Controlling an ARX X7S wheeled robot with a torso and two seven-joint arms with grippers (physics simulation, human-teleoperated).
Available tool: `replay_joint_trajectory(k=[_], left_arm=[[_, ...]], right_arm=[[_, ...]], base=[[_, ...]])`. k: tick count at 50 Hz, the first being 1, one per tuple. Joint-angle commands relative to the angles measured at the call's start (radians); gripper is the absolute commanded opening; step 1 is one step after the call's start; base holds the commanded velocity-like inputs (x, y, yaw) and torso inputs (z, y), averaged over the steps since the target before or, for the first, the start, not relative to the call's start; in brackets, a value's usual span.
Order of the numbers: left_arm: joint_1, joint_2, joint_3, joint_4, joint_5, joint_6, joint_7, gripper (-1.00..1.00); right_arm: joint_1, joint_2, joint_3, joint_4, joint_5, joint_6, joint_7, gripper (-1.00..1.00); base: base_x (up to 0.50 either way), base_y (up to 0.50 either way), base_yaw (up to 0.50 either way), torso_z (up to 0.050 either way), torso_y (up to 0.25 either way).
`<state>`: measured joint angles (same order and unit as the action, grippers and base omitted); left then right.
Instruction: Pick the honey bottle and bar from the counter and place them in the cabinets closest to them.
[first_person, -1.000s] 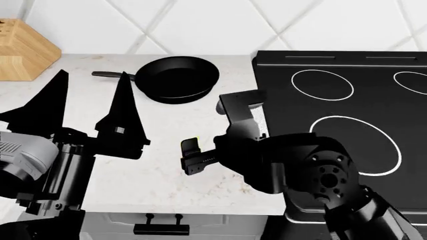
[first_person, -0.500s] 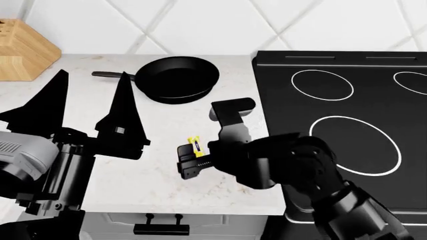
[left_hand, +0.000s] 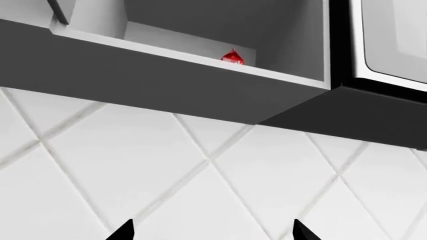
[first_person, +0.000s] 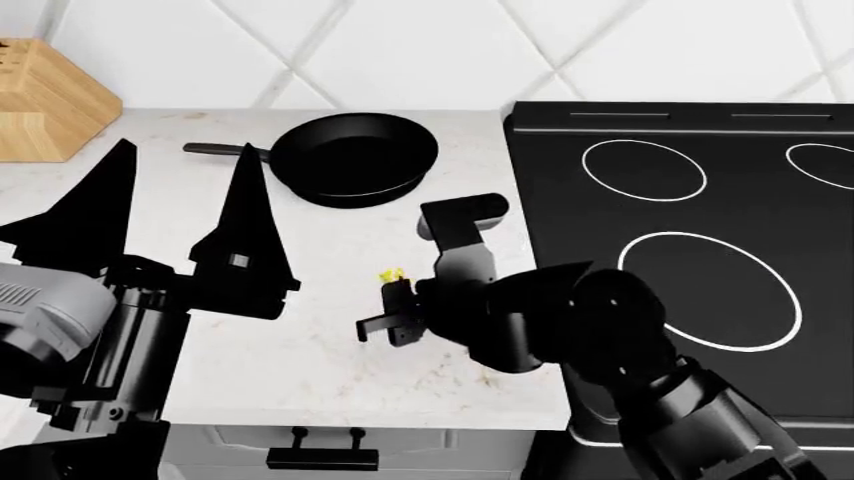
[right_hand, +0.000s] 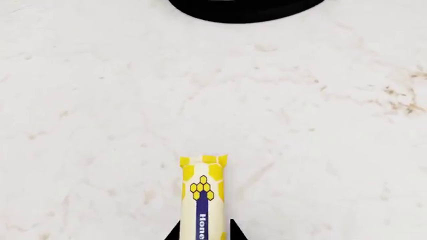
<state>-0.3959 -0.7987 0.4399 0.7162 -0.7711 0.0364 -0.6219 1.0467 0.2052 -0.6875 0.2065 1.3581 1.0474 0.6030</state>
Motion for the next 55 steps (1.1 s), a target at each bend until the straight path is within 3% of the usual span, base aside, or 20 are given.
replay_joint_trajectory(k=[1,12,22,32,42,55], left_arm=[[0.001,0.000,0.000,0.004,0.000,0.000,0.000,1.00],[0.000,0.001,0.003,0.007,0.000,-0.003,0.001,1.00],[-0.035,0.018,0.016,-0.004,-0.013,-0.037,-0.009,1.00],[-0.310,0.106,0.031,-0.069,-0.208,-0.233,-0.099,1.00],[-0.564,0.217,0.025,-0.314,-0.303,-0.323,-0.082,1.00],[-0.801,0.426,0.088,-0.969,-0.224,-0.293,0.192,1.00]], right_arm=[[-0.031,-0.002,-0.053,-0.009,0.031,0.012,-0.005,-1.00],[-0.022,0.009,-0.059,-0.053,0.027,0.005,0.015,-1.00],[0.001,0.087,0.026,-0.265,0.084,-0.014,0.121,-1.00],[0.011,0.187,0.134,-0.485,0.191,-0.024,0.274,-1.00],[0.010,0.264,0.191,-0.633,0.226,-0.039,0.337,-1.00],[0.042,0.358,0.263,-0.757,0.342,-0.043,0.404,-1.00]], base=[[0.00,0.00,0.00,0.000,0.000],[0.00,0.00,0.00,0.000,0.000],[0.00,0.00,0.00,0.000,0.000],[0.00,0.00,0.00,0.000,0.000],[0.00,0.00,0.00,0.000,0.000],[0.00,0.00,0.00,0.000,0.000]])
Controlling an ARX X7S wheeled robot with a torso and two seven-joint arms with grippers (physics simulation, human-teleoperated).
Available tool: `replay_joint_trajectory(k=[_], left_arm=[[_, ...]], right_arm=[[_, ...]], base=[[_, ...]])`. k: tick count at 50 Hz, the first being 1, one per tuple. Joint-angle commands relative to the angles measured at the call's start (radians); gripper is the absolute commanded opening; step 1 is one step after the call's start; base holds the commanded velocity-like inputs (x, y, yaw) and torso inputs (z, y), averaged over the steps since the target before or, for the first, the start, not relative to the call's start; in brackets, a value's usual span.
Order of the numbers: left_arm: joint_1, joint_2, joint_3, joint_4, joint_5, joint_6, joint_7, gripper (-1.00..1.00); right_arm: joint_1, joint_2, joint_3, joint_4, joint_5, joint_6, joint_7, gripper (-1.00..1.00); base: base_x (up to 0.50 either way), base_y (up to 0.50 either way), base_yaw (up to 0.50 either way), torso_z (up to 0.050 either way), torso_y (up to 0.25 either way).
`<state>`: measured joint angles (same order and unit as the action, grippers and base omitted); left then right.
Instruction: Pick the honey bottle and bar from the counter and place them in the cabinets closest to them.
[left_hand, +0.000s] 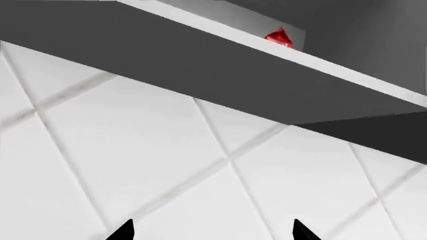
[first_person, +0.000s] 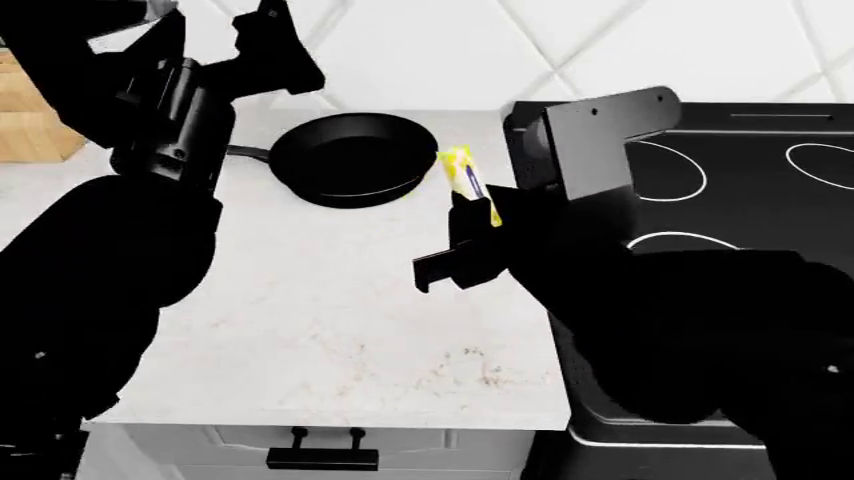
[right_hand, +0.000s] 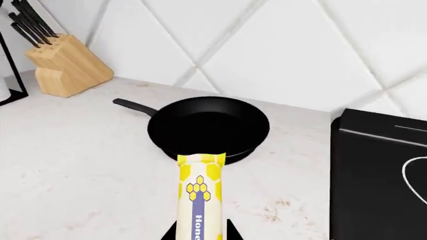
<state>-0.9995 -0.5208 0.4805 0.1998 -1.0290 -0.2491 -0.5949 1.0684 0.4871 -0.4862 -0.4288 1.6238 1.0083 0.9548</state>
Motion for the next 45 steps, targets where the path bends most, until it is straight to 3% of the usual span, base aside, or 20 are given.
replay_joint_trajectory(k=[1,7,15,23,28,34,45], left_arm=[[-0.215,0.168,0.059,-0.523,0.053,0.004,0.196,1.00],[-0.306,0.279,0.077,-0.901,0.105,0.090,0.369,1.00],[-0.453,0.452,0.103,-1.507,0.243,0.389,0.616,1.00],[-0.406,0.466,-0.047,-1.508,0.389,0.419,0.652,1.00],[-0.405,0.473,-0.247,-1.508,0.389,0.361,0.825,1.00],[-0.406,0.484,-0.388,-1.508,0.451,0.311,0.978,1.00],[-0.402,0.496,-0.568,-1.508,0.597,0.308,1.049,1.00]], right_arm=[[0.026,0.081,0.069,-0.132,0.084,-0.007,0.055,-1.00],[0.122,0.104,0.074,-0.161,0.171,0.007,0.128,-1.00],[0.232,0.132,0.058,-0.175,0.280,0.020,0.221,-1.00],[0.291,0.130,0.036,-0.162,0.319,0.032,0.245,-1.00],[0.341,0.129,0.008,-0.153,0.352,0.053,0.263,-1.00],[0.376,0.118,-0.030,-0.137,0.355,0.081,0.273,-1.00],[0.431,0.113,-0.083,-0.117,0.379,0.111,0.306,-1.00]], base=[[0.00,0.00,0.00,0.000,0.000],[0.00,0.00,0.00,0.000,0.000],[0.00,0.00,0.00,0.000,0.000],[0.00,0.00,0.00,0.000,0.000],[0.24,0.18,0.00,0.000,0.000],[0.43,0.32,0.00,0.000,0.000],[0.43,0.34,0.00,0.000,0.000]])
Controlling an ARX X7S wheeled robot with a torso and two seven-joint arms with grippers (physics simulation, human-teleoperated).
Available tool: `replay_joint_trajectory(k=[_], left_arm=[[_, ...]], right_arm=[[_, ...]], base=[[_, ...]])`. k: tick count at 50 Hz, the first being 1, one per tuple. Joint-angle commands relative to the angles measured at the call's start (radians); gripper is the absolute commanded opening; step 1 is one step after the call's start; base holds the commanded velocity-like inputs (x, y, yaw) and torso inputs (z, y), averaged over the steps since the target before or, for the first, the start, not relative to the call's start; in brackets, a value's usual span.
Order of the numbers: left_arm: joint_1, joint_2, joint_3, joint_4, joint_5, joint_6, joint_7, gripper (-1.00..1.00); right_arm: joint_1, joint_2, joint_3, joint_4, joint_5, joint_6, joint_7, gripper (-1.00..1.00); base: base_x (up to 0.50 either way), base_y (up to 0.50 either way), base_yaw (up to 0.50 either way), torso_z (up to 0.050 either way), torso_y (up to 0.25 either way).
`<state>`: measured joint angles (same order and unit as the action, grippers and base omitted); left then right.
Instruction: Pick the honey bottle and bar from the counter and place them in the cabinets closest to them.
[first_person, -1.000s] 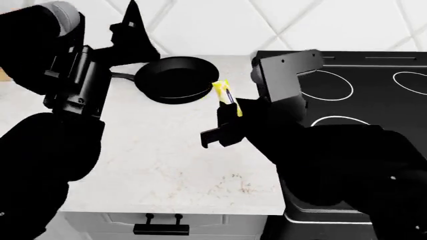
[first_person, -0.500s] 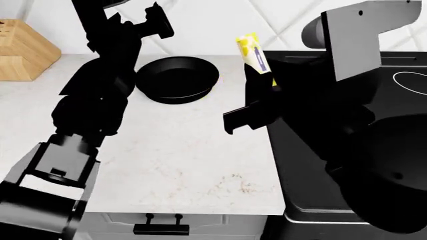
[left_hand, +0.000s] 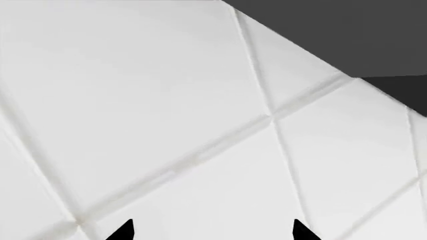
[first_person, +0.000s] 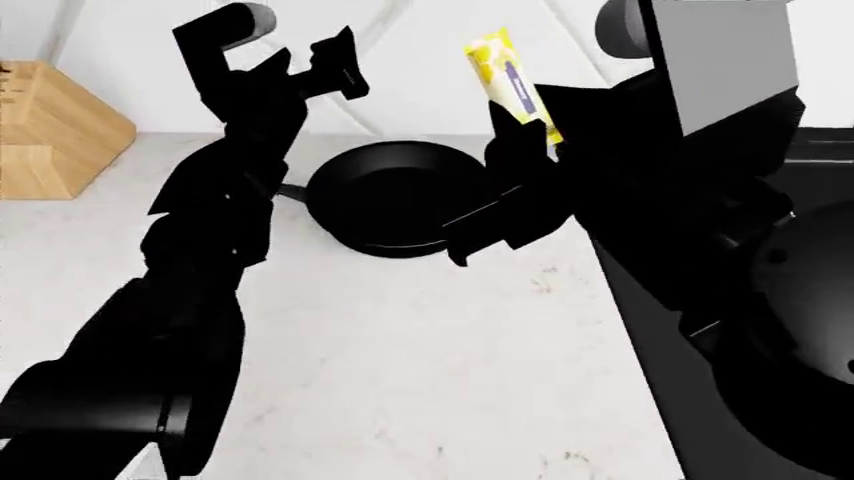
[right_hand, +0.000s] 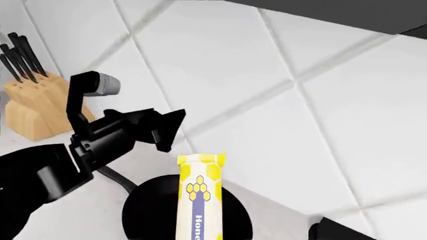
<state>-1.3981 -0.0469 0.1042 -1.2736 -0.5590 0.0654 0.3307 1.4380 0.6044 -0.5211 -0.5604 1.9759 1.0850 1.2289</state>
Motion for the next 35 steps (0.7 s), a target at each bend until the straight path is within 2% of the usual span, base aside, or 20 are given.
replay_joint_trajectory(k=[1,14,35], left_arm=[[-0.003,0.023,-0.206,-0.035,0.139,-0.004,0.126,1.00],[-0.005,0.033,-0.321,-0.034,0.261,0.005,0.126,1.00],[-0.006,0.040,-0.432,-0.034,0.363,-0.006,0.143,1.00]], right_arm=[[0.063,-0.003,-0.050,0.015,0.028,0.035,0.033,-1.00],[0.080,-0.002,-0.059,0.022,0.023,0.036,0.028,-1.00],[0.086,0.003,-0.068,0.027,0.018,0.024,0.025,-1.00]], base=[[0.43,0.36,0.00,0.000,0.000],[0.44,0.34,0.00,0.000,0.000],[0.50,0.21,0.00,0.000,0.001]])
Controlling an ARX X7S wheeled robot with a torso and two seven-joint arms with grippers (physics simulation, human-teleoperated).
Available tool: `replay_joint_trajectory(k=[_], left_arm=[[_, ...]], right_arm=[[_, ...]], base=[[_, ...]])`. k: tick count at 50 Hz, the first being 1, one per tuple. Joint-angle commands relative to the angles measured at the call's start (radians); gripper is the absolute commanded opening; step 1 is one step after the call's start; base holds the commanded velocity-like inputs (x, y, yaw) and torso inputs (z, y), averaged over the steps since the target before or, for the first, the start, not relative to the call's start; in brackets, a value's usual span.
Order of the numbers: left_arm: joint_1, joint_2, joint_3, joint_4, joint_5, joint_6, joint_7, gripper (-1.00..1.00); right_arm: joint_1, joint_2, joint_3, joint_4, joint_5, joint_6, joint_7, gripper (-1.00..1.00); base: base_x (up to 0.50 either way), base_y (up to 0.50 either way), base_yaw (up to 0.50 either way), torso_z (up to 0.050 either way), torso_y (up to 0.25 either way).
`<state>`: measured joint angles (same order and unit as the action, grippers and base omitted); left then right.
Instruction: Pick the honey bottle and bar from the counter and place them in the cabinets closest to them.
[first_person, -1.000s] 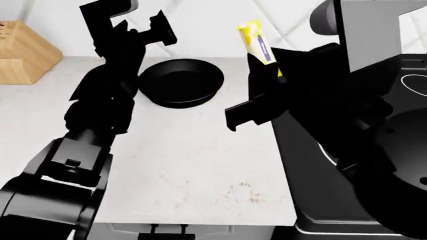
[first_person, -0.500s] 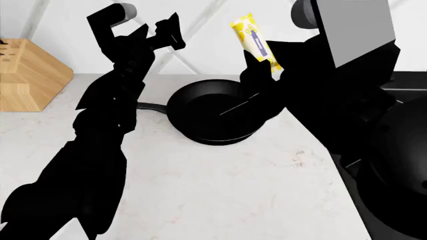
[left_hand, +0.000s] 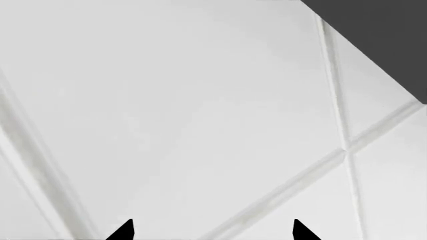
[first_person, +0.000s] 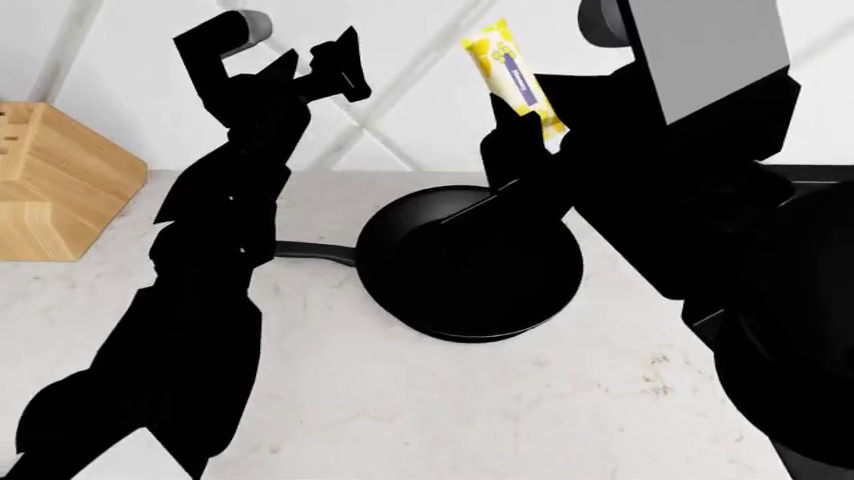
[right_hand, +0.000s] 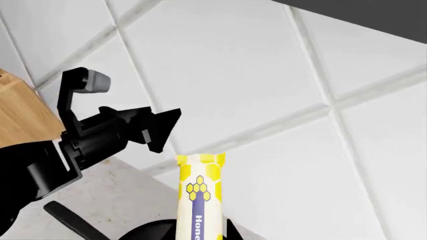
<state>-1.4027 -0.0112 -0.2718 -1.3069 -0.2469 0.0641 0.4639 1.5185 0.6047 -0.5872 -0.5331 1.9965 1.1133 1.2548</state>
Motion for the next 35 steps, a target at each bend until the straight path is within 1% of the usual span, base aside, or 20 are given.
replay_joint_trajectory(k=[1,4,8,11,15,17,22,24,26,30,33,34,35], left_arm=[[-0.001,0.005,-0.059,-0.001,0.054,-0.004,0.010,1.00],[-0.002,0.006,-0.064,-0.001,0.061,-0.003,0.008,1.00],[0.000,0.006,-0.070,-0.001,0.070,-0.001,0.007,1.00],[0.000,0.007,-0.070,-0.001,0.076,0.001,0.003,1.00],[0.003,0.008,-0.067,-0.001,0.082,0.007,-0.003,1.00],[0.005,0.008,-0.062,-0.001,0.084,0.010,-0.008,1.00],[0.008,0.008,-0.052,-0.001,0.088,0.018,-0.031,1.00],[0.008,0.008,-0.050,-0.001,0.090,0.021,-0.043,1.00],[0.010,0.007,-0.053,-0.001,0.093,0.023,-0.052,1.00],[0.010,0.007,-0.055,-0.001,0.101,0.023,-0.066,1.00],[0.013,0.008,-0.054,-0.001,0.107,0.024,-0.072,1.00],[0.012,0.008,-0.054,-0.001,0.108,0.023,-0.074,1.00],[0.012,0.008,-0.053,-0.001,0.109,0.021,-0.076,1.00]], right_arm=[[0.001,0.004,0.002,-0.003,-0.004,-0.008,-0.003,-1.00],[-0.014,0.013,0.009,-0.005,-0.006,-0.027,0.011,-1.00],[-0.024,0.031,0.018,-0.046,-0.005,-0.066,0.091,-1.00],[-0.017,0.034,0.017,-0.085,0.041,-0.110,0.166,-1.00],[0.011,0.038,0.025,-0.169,0.084,-0.188,0.292,-1.00],[0.030,0.064,-0.009,-0.211,0.079,-0.259,0.313,-1.00],[0.172,0.180,-0.235,-0.320,0.008,-0.513,0.315,-1.00],[0.268,0.234,-0.367,-0.372,-0.037,-0.635,0.315,-1.00],[0.385,0.277,-0.530,-0.419,-0.082,-0.771,0.316,-1.00],[0.603,0.312,-0.856,-0.482,-0.172,-1.015,0.316,-1.00],[0.777,0.311,-1.099,-0.512,-0.231,-1.177,0.316,-1.00],[0.825,0.306,-1.155,-0.514,-0.245,-1.211,0.316,-1.00],[0.835,0.309,-1.159,-0.514,-0.249,-1.217,0.316,-1.00]], base=[[0.50,0.17,0.00,0.000,0.000],[0.00,0.00,0.00,0.000,0.000],[0.00,0.00,0.00,0.000,0.000],[0.00,0.00,0.00,0.000,0.000],[0.00,0.00,0.00,0.000,0.000],[0.00,0.00,0.00,0.000,0.000],[0.00,0.00,0.00,0.000,0.000],[0.00,0.00,0.00,0.000,0.000],[0.00,0.00,0.00,0.000,0.000],[0.00,0.00,0.00,0.000,0.000],[0.00,0.00,0.00,0.000,0.000],[0.00,0.00,0.00,0.000,0.000],[0.00,0.00,0.00,0.000,0.000]])
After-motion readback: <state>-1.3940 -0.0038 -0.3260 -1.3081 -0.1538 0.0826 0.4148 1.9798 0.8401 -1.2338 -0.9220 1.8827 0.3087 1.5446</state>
